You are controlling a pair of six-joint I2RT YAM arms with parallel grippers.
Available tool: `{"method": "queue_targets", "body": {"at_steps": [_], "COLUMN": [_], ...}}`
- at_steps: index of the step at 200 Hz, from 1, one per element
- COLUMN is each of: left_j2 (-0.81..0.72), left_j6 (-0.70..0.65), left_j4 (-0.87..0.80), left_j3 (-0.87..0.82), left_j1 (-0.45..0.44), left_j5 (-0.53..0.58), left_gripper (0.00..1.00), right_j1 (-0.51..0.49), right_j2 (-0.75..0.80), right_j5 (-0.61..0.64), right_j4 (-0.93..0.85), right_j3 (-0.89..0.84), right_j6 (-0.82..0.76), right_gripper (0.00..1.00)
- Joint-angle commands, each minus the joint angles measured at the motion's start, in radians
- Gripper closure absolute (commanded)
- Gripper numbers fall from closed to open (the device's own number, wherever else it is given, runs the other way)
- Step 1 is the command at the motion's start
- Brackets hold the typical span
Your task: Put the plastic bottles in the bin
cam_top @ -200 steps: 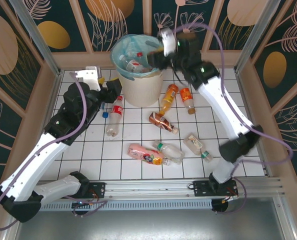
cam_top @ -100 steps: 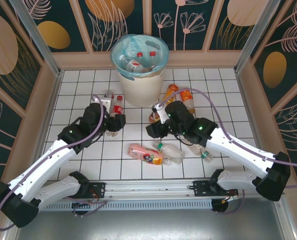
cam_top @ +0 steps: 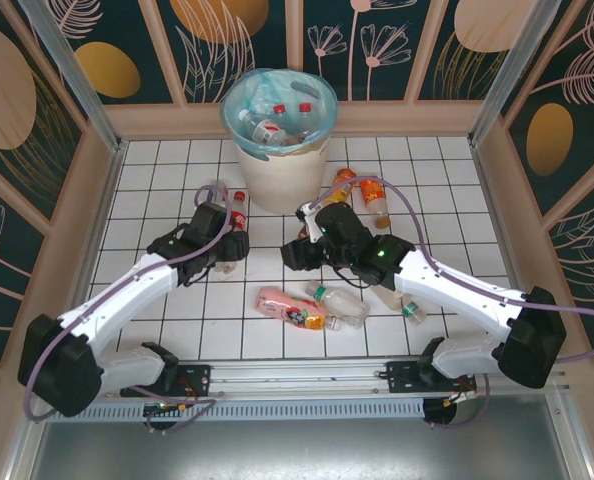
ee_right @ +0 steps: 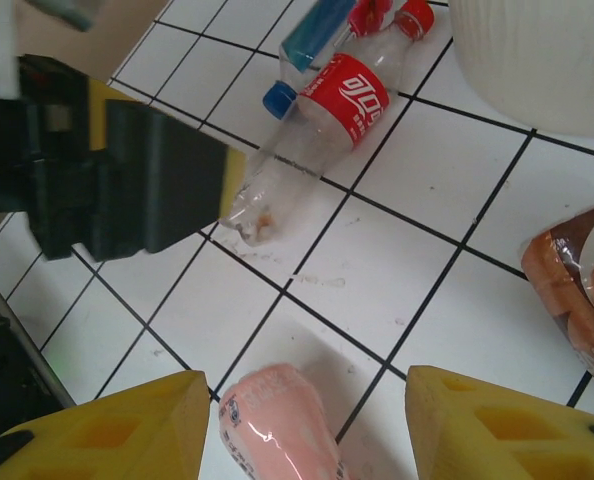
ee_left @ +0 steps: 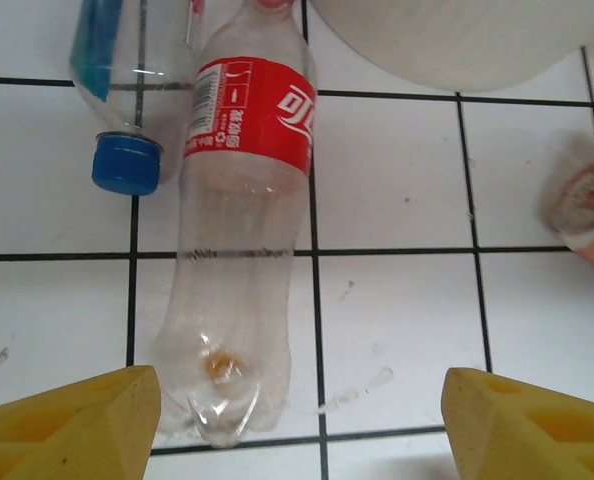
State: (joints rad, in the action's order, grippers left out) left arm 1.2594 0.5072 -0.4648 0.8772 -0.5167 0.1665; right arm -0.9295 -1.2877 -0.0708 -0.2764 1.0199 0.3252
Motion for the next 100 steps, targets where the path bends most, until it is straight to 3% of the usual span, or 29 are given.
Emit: {"method": "queue_targets", "body": {"at_steps": [1,100], "left_j2": [0.081,0.330], "left_j6": [-0.055,-0.122], "left_j4": [0.055,0.116], "left_j3": [0.059,0.105], "left_j1": [0.043,0.137], "left_j5": [-0.022,-0.071], "left_gripper": [0.24,0.24], "right_j1": [-0.006,-0.005], "right_j2": [0.008,0.031], "right_j5": [0.025,0.029], "right_j4": [0.051,0.066], "right_j3": [-0.007,-0.029], "right_j6": [0.014,-0.002], "right_gripper": [0.45,0.43]}}
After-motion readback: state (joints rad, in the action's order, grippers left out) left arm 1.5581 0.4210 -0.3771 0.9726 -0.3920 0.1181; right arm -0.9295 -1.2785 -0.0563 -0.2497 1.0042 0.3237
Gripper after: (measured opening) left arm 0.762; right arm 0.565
